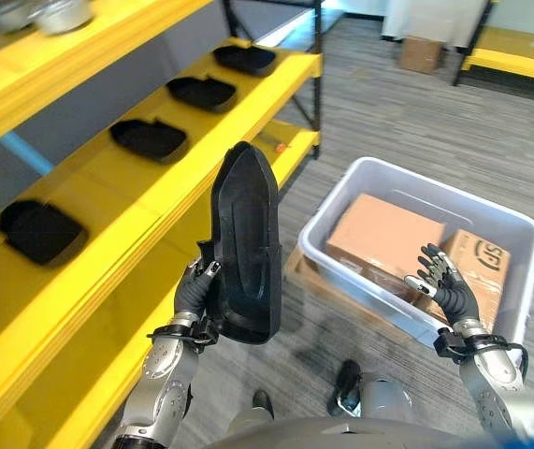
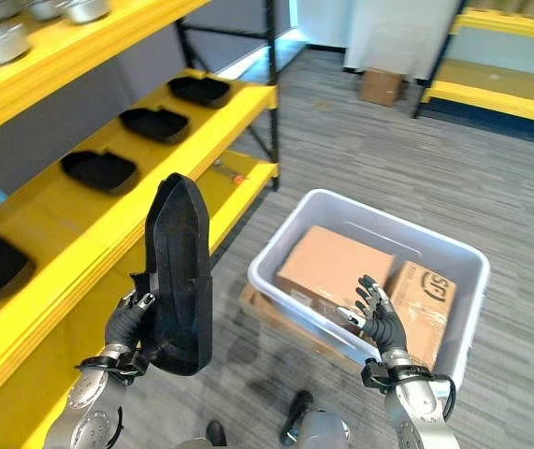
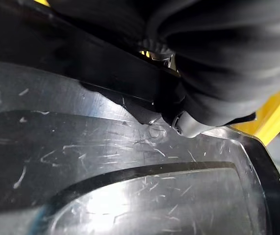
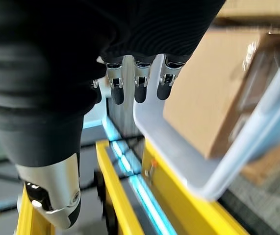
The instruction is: Move parts from the plastic box to the shelf.
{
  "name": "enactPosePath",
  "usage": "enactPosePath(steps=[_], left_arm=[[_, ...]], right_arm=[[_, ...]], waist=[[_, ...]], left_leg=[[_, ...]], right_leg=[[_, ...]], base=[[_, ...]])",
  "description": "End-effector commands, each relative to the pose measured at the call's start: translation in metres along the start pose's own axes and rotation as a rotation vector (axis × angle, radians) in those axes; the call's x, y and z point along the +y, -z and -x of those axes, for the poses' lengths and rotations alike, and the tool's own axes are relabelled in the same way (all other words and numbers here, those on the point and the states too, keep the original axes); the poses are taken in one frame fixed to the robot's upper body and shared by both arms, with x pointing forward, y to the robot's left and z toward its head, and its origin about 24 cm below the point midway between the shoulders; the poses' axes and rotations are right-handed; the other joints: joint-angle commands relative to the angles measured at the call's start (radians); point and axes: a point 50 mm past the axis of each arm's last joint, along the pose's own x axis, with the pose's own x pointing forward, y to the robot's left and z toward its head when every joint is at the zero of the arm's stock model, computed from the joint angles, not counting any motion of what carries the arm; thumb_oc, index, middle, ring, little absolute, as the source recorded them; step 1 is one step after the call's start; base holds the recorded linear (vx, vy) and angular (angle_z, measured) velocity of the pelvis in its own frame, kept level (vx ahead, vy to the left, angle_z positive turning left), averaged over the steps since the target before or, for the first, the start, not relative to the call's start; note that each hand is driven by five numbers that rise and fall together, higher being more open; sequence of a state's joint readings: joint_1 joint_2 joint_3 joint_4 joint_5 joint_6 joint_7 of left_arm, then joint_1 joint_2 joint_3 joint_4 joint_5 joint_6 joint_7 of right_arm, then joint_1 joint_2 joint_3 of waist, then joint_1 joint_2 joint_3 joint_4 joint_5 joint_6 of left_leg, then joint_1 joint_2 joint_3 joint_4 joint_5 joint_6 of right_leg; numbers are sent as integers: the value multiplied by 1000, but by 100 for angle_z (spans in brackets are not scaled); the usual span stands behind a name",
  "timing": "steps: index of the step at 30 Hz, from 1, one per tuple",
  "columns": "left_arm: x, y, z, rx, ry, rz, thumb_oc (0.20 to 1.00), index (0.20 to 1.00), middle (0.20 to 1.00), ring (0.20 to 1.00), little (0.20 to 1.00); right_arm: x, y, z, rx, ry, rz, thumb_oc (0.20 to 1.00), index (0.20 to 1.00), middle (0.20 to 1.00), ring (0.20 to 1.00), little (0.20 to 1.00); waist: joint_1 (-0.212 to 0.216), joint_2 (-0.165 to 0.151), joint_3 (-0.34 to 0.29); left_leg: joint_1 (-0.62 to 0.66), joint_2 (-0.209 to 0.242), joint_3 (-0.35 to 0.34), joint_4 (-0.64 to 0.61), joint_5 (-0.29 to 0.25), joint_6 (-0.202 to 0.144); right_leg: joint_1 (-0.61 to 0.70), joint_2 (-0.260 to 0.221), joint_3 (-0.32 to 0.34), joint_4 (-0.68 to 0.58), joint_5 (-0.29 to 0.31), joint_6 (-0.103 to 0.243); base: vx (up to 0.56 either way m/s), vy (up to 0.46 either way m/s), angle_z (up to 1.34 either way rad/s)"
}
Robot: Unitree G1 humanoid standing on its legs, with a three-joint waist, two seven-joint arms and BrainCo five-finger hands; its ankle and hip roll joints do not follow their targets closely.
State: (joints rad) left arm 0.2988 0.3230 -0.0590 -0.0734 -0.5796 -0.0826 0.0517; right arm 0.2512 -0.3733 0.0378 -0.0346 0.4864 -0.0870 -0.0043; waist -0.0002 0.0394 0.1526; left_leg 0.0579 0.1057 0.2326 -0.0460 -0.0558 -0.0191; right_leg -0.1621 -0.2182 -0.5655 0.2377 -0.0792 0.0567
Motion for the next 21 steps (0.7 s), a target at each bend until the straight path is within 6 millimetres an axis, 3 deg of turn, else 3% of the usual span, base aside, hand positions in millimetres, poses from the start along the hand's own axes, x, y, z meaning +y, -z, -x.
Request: enactPosePath(steps=[1, 2, 6, 8, 10, 11, 12, 14, 16, 18, 21], left_arm=[[11, -39, 1, -208, -52, -31, 200, 200, 200, 200, 200], [15, -39, 5, -204, -66, -39, 200, 200, 200, 200, 200], [18, -40, 7, -206, -75, -52, 200, 200, 200, 200, 200], [18, -42, 6, -213, -71, -62, 200, 200, 200, 200, 200], [16, -46, 2, -225, -55, -77, 200, 200, 200, 200, 200], [14, -45, 0, -222, -44, -86, 200, 200, 200, 200, 200], [14, -45, 0, -222, -44, -86, 200, 200, 200, 200, 200], [10, -44, -4, -210, -16, -94, 200, 200, 200, 200, 200], [5, -40, -7, -193, 19, -114, 200, 200, 200, 200, 200], [0, -38, -9, -181, 46, -123, 200, 200, 200, 200, 200], [-3, -39, -10, -183, 64, -137, 200, 200, 200, 200, 200]], right_arm=[[20, -14, -9, -79, -101, 3, 1000, 1000, 1000, 1000, 1000], [22, -13, -9, -72, -115, 12, 1000, 1000, 1000, 1000, 1000], [26, -8, -9, -53, -125, 5, 1000, 1000, 1000, 1000, 1000], [29, -7, -11, -54, -124, -9, 1000, 1000, 1000, 1000, 1000], [33, -7, -13, -62, -130, -22, 1000, 1000, 1000, 1000, 1000], [34, -5, -11, -56, -132, -29, 1000, 1000, 1000, 1000, 1000], [33, -5, -11, -56, -132, -29, 1000, 1000, 1000, 1000, 1000], [30, -4, -7, -45, -129, -36, 1000, 1000, 1000, 1000, 1000], [25, -2, 0, -33, -124, -44, 1000, 1000, 1000, 1000, 1000], [19, 1, 6, -18, -111, -56, 1000, 1000, 1000, 1000, 1000], [15, 4, 12, -3, -103, -70, 1000, 1000, 1000, 1000, 1000]], waist=[[5, -6, 15], [21, -12, 16], [42, -20, 20], [46, -17, 25], [39, -12, 29], [27, -11, 29], [27, -11, 29], [-17, -8, 32], [-67, -9, 40], [-104, -20, 42], [-120, -53, 35]], left_leg=[[57, -47, -59, -40, 0, -10], [56, -77, -79, -40, -10, 9], [48, -120, -114, -39, -13, 34], [45, -135, -136, -39, -12, 45], [39, -151, -170, -40, -7, 54], [29, -168, -190, -41, 10, 65], [29, -168, -190, -41, 10, 65], [30, -179, -244, -39, 20, 70], [33, -183, -295, -41, 39, 67], [25, -190, -338, -41, 54, 62], [9, -217, -375, -41, 72, 45]], right_leg=[[149, -70, -8, -194, 181, 124], [152, -95, 1, -197, 208, 143], [160, -132, 13, -198, 248, 169], [152, -142, 45, -173, 242, 168], [140, -138, 120, -140, 233, 163], [124, -122, 177, -126, 231, 135], [123, -122, 178, -124, 230, 135], [91, -35, 355, -101, 189, 107], [67, 72, 477, -61, 126, 81], [47, 165, 518, -44, 75, 57], [36, 255, 485, -84, 72, 32]], base=[[-106, 567, -2], [-69, 490, 2], [-23, 214, 45], [-12, 219, 41], [-12, 252, 63], [-25, 198, 69], [-5, 171, 104], [80, 121, 101], [79, 114, 86], [59, 72, 134], [53, -4, 69]])
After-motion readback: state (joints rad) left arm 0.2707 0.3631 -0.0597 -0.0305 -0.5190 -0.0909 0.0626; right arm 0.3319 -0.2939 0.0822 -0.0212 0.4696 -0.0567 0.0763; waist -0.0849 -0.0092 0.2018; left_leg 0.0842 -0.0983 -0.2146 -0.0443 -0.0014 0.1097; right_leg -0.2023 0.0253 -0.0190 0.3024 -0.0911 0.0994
